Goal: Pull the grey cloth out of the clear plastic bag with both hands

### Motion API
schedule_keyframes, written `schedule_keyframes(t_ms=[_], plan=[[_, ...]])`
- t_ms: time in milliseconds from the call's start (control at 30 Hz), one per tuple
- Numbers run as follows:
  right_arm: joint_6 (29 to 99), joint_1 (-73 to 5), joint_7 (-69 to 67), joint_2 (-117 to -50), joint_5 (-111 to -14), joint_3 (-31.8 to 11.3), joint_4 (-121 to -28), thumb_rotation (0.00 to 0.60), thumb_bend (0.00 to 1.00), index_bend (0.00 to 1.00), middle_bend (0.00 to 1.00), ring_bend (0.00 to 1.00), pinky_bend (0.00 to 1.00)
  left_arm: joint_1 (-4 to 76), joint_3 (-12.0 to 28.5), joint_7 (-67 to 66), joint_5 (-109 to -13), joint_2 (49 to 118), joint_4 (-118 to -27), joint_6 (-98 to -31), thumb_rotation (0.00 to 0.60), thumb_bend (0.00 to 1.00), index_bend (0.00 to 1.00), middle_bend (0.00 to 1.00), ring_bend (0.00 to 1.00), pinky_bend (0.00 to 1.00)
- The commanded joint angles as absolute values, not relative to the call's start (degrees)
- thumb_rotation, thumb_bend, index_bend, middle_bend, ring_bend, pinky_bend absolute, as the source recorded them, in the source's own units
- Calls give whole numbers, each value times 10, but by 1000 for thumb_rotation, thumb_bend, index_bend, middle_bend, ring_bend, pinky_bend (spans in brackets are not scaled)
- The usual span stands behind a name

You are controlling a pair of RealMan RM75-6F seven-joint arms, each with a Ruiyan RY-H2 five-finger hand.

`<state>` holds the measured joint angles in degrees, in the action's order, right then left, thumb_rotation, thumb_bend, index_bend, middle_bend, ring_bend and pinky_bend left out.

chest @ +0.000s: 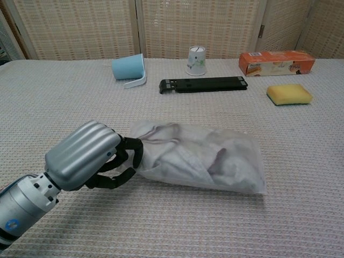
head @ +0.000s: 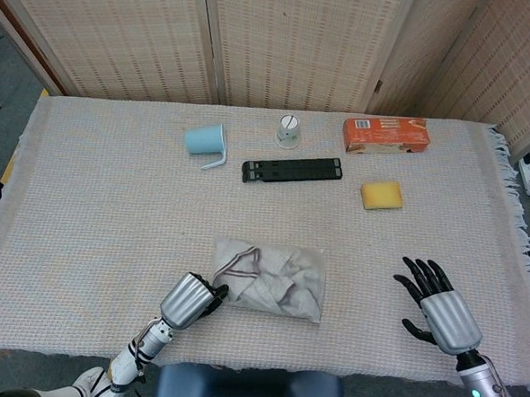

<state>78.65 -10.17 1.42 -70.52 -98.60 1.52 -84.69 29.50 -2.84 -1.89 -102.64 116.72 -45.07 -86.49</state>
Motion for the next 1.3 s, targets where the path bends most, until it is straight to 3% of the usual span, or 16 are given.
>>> schedule_keyframes(t_ms=[33, 167, 400, 633, 1300], plan=[[776, -126, -19, -740, -1003, 13, -814, 600, 279, 346, 0, 0, 0, 294, -30, -28, -1025, 1160, -463, -863, 600, 614, 741, 1000, 1000, 1000], [745, -142, -47, -768, -990, 16, -787, 600, 319, 418, 0, 0, 0, 293, -30, -34, -1021, 1154, -473, -859, 600, 614, 741, 1000, 1000, 1000], [702, -161, -94, -828, -963, 19, -725, 600, 321, 437, 0, 0, 0, 289, -30, -37, -1016, 1148, -483, -857, 600, 614, 742, 1000, 1000, 1000], [708, -173, -104, -882, -958, 11, -696, 600, 321, 437, 0, 0, 0, 291, -28, -48, -1017, 1142, -502, -859, 600, 615, 742, 1000, 1000, 1000], [681, -210, -107, -954, -917, -12, -695, 600, 320, 396, 0, 0, 0, 293, -22, -67, -1015, 1127, -534, -852, 600, 614, 744, 1000, 1000, 1000]])
